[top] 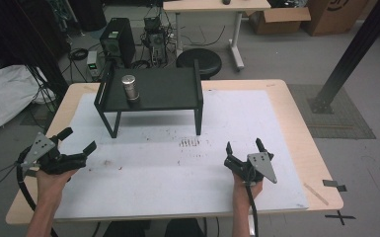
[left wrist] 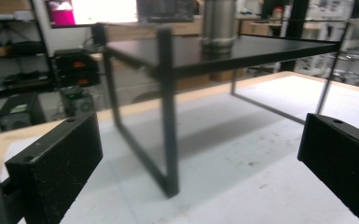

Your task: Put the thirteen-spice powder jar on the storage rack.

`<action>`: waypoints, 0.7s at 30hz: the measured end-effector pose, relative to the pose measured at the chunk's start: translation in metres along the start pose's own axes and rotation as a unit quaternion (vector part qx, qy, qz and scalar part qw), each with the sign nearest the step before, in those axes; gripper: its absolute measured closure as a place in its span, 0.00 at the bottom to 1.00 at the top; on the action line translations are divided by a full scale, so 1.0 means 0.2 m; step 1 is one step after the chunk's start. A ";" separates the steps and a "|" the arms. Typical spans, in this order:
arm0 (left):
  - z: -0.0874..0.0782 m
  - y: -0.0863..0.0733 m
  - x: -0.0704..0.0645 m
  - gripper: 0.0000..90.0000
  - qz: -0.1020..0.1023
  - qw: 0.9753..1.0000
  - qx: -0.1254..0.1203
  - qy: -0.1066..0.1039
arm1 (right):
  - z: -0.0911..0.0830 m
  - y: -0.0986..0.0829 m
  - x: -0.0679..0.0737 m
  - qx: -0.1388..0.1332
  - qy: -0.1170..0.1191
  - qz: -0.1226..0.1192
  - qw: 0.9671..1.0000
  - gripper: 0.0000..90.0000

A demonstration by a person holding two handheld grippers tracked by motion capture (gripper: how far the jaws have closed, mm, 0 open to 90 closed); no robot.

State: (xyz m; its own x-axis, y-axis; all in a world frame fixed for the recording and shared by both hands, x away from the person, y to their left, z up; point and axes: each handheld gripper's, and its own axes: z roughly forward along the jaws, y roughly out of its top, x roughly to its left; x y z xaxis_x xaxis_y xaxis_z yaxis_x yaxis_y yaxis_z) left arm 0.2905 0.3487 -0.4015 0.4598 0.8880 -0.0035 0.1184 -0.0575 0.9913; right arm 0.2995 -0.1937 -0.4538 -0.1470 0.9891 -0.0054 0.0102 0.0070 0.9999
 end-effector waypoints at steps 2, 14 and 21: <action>-0.02 -0.04 0.01 0.00 0.001 1.000 -0.003 0.011 | 0.00 0.00 0.00 0.000 0.000 0.000 1.000 0.05; -0.11 -0.19 0.05 0.00 -0.010 0.999 -0.020 0.040 | 0.00 0.00 0.00 -0.001 0.000 -0.001 1.000 0.05; -0.13 -0.23 0.06 0.00 -0.017 0.998 -0.027 0.052 | 0.00 0.00 0.00 -0.002 0.000 -0.001 1.000 0.05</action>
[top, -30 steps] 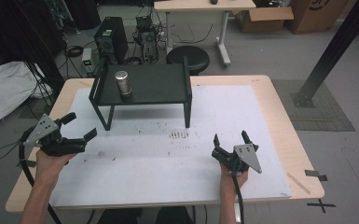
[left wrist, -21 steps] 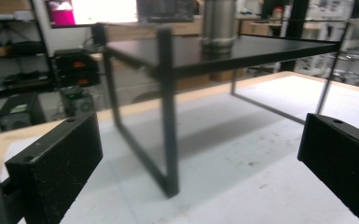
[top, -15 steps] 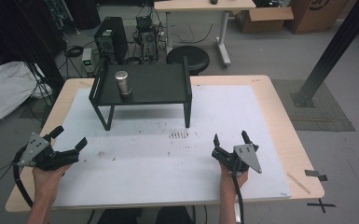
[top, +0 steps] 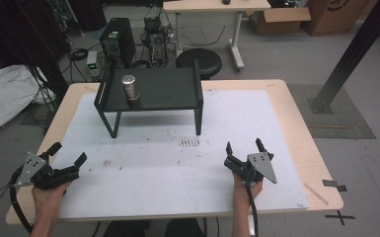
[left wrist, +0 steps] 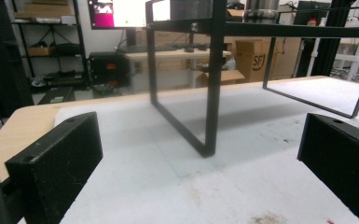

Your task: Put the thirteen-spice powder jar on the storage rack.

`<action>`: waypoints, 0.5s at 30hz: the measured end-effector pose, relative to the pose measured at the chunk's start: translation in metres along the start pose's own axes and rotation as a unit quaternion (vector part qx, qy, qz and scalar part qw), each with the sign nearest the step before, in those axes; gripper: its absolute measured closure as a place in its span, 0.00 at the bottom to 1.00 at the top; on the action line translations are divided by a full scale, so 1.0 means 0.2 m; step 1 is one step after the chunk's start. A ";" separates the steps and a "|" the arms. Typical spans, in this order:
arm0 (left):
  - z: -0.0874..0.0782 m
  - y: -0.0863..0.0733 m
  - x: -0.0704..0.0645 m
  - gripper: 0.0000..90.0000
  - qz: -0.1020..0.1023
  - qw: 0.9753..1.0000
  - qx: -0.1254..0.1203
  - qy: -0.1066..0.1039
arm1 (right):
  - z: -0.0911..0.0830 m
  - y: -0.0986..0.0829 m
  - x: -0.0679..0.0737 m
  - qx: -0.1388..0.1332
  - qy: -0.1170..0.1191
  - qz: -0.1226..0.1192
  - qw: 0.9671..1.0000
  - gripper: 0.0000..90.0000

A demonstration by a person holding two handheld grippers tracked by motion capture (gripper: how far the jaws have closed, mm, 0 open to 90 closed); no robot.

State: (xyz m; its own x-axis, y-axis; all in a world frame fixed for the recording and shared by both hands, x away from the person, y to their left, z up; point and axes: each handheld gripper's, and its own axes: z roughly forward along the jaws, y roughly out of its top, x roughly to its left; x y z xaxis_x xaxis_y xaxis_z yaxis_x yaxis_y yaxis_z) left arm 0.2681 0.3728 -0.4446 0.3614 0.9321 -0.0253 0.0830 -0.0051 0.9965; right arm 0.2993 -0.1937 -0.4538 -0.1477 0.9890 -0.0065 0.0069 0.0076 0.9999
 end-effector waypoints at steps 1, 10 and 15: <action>0.00 0.00 0.00 0.00 0.001 1.000 0.003 0.002 | 0.00 0.00 0.00 0.000 0.000 0.000 1.000 0.05; -0.02 -0.04 -0.02 0.00 0.011 1.000 -0.012 0.017 | 0.00 0.00 0.00 0.000 0.000 0.000 1.000 0.05; -0.03 -0.04 -0.03 0.01 0.020 0.999 -0.020 0.021 | 0.00 0.00 0.00 0.000 0.000 -0.001 1.000 0.05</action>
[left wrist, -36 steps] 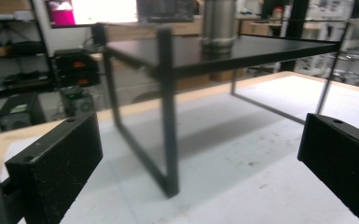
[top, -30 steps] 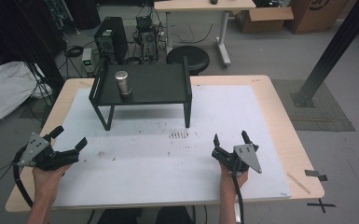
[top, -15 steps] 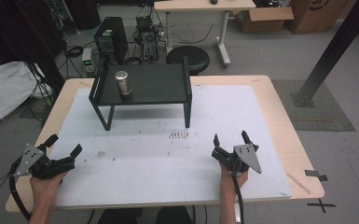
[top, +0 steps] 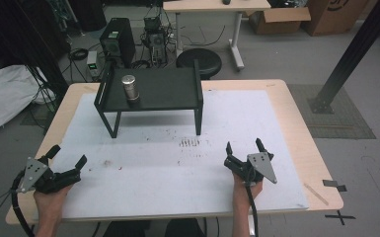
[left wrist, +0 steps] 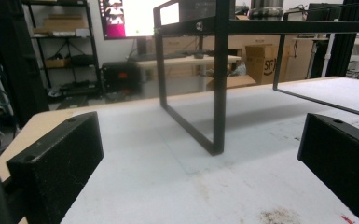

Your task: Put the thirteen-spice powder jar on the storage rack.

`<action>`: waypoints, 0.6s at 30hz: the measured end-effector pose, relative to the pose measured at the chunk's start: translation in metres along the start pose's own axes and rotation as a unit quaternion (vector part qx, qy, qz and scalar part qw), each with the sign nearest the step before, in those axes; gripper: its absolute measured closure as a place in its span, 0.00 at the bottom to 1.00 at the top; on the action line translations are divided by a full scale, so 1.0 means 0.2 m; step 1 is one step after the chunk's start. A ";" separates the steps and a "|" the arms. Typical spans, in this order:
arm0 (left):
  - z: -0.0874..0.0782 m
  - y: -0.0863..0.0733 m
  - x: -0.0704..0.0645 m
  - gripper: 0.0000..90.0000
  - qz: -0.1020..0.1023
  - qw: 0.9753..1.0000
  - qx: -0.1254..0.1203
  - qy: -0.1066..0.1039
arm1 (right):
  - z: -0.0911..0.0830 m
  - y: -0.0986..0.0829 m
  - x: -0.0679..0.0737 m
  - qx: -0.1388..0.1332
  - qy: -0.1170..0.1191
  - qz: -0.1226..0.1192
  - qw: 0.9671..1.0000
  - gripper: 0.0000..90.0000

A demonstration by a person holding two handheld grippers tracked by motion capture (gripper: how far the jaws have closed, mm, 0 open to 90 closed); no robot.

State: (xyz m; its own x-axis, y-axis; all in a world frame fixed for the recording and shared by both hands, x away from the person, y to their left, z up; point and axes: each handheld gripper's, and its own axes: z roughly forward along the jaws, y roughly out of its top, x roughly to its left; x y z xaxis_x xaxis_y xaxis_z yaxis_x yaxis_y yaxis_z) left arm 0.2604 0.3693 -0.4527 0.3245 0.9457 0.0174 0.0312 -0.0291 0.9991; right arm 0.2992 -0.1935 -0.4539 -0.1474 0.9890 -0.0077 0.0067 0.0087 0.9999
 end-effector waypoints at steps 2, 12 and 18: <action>0.00 0.00 0.00 0.01 -0.003 1.000 -0.001 0.000 | 0.00 0.00 0.00 0.000 0.000 0.000 1.000 0.05; 0.00 0.00 0.00 0.01 -0.004 1.000 -0.005 0.001 | 0.00 0.00 0.00 -0.002 -0.001 0.001 1.000 0.05; 0.00 0.00 0.00 0.00 -0.004 1.000 -0.004 0.002 | 0.00 0.00 0.00 -0.003 0.000 0.001 1.000 0.05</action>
